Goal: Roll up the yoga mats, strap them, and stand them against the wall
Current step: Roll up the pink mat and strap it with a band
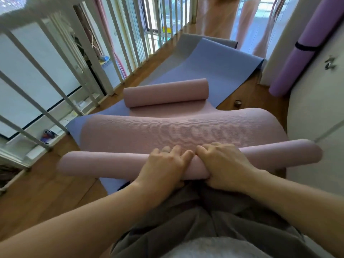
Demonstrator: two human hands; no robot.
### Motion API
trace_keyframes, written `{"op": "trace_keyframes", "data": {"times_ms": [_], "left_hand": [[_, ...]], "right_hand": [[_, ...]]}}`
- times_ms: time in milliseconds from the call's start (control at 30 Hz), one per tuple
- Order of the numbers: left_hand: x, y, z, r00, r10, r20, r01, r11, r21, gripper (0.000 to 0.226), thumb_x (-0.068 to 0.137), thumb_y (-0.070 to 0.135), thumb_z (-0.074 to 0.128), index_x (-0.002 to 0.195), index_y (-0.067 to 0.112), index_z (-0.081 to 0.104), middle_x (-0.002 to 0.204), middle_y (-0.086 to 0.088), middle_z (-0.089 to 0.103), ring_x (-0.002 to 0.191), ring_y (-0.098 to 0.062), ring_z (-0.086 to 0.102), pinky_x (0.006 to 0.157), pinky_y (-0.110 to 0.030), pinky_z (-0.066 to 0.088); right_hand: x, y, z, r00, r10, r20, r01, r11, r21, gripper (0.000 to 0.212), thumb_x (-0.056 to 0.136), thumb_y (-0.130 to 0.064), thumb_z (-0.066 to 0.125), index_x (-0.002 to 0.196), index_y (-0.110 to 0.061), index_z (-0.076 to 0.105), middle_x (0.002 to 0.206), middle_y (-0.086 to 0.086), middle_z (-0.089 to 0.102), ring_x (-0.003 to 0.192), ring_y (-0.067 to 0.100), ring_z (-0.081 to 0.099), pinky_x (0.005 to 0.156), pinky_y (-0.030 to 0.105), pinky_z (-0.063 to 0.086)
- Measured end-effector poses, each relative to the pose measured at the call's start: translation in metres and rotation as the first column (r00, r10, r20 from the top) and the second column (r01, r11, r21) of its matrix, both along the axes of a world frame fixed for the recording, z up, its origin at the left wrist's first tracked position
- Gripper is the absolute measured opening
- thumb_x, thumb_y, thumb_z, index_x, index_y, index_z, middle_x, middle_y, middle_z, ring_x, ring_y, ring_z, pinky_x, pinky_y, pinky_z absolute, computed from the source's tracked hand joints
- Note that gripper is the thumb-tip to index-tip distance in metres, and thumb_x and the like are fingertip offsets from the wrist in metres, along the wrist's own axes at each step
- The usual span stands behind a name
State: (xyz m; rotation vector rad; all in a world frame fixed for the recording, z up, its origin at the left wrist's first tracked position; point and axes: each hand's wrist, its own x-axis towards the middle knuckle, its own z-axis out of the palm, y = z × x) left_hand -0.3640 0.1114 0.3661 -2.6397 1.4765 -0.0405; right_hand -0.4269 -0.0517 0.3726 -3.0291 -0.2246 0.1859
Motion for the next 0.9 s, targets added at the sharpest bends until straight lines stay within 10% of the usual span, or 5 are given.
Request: {"op": "trace_keyframes", "data": {"times_ms": [267, 467, 667, 900], "left_hand": [[0.042, -0.014, 0.017, 0.909, 0.063, -0.411, 0.000, 0.988, 0.152, 0.065, 0.075, 0.047, 0.072, 0.129, 0.029, 0.041, 0.121, 0.004, 0.055, 0.109, -0.019, 0.053, 0.087, -0.037, 0.047], [0.009, -0.008, -0.007, 0.995, -0.024, 0.096, 0.036, 0.992, -0.125, 0.066, 0.065, 0.030, 0.079, 0.125, 0.016, 0.053, 0.104, -0.006, 0.061, 0.087, -0.029, 0.063, 0.068, -0.039, 0.050], [0.039, -0.019, 0.012, 0.975, 0.069, -0.213, -0.058, 0.997, 0.058, 0.071, 0.076, 0.039, 0.070, 0.137, 0.029, 0.034, 0.126, 0.003, 0.049, 0.115, -0.021, 0.052, 0.090, -0.039, 0.048], [0.019, -0.019, -0.002, 0.989, 0.067, 0.131, -0.055, 0.994, -0.094, 0.059, 0.079, 0.027, 0.070, 0.132, 0.018, 0.046, 0.110, -0.007, 0.057, 0.092, -0.031, 0.061, 0.075, -0.041, 0.048]], "right_hand": [[-0.001, -0.002, -0.010, 0.965, -0.010, 0.262, 0.038, 0.994, -0.101, 0.056, 0.054, -0.032, 0.083, 0.103, -0.020, 0.058, 0.098, 0.001, 0.061, 0.087, 0.022, 0.058, 0.070, 0.037, 0.049], [0.026, -0.014, 0.009, 0.997, -0.033, -0.068, 0.035, 0.999, 0.025, 0.053, 0.072, -0.042, 0.070, 0.118, -0.027, 0.048, 0.111, -0.008, 0.057, 0.102, 0.015, 0.053, 0.083, 0.034, 0.048], [0.010, -0.005, -0.023, 0.949, -0.039, 0.314, 0.068, 0.994, -0.082, 0.046, 0.064, -0.036, 0.075, 0.104, -0.019, 0.062, 0.094, 0.001, 0.068, 0.083, 0.024, 0.065, 0.072, 0.036, 0.051], [0.041, -0.019, 0.012, 0.999, -0.017, -0.037, 0.020, 0.998, 0.067, 0.052, 0.069, -0.049, 0.071, 0.115, -0.032, 0.054, 0.101, -0.013, 0.063, 0.083, 0.010, 0.053, 0.068, 0.028, 0.042]]}}
